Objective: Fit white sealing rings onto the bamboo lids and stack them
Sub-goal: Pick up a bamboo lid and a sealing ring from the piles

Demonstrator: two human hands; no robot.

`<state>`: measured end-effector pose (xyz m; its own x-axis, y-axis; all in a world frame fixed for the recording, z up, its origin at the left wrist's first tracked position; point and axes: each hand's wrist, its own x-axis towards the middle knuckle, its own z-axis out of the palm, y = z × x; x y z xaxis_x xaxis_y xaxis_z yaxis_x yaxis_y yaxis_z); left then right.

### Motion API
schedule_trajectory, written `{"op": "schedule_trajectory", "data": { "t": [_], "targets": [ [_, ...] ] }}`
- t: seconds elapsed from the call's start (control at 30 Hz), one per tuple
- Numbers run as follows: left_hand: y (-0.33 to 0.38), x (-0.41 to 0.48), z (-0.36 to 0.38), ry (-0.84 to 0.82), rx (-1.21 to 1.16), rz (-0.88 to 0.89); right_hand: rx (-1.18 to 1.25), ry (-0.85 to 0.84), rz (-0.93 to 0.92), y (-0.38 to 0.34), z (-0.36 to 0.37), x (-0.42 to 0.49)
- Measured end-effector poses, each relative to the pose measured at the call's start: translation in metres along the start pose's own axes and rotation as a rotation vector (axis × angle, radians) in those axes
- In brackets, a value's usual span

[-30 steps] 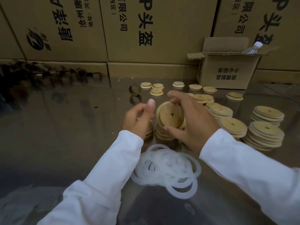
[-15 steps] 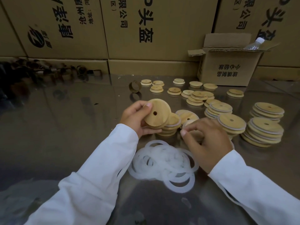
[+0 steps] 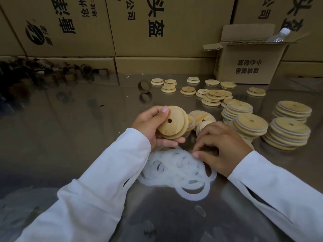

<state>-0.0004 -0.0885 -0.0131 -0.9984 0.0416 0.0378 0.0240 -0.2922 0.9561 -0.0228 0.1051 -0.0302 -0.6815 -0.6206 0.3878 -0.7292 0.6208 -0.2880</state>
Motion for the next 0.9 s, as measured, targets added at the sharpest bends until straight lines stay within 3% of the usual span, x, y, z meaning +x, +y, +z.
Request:
{"op": "schedule_trajectory", "data": {
  "t": [0.1,0.27,0.37,0.47,0.63,0.9],
  "targets": [
    [0.000,0.000,0.001,-0.029,0.014,-0.024,0.046,0.097,0.004,0.000,-0.004,0.002],
    [0.001,0.000,0.005,0.001,-0.005,-0.055,0.511,0.358,0.188,-0.006,-0.012,0.004],
    [0.000,0.001,0.008,0.026,-0.001,-0.121,0.773,0.439,0.287,-0.013,-0.009,0.006],
    [-0.005,0.001,0.013,-0.061,0.059,-0.203,0.909,0.476,0.400,-0.021,-0.003,0.009],
    [-0.014,0.000,0.017,-0.178,0.153,-0.133,0.834,0.533,0.525,-0.026,0.002,0.007],
    [-0.017,0.000,0.016,-0.153,0.219,0.002,0.603,0.497,0.435,-0.028,0.003,0.005]
  ]
}}
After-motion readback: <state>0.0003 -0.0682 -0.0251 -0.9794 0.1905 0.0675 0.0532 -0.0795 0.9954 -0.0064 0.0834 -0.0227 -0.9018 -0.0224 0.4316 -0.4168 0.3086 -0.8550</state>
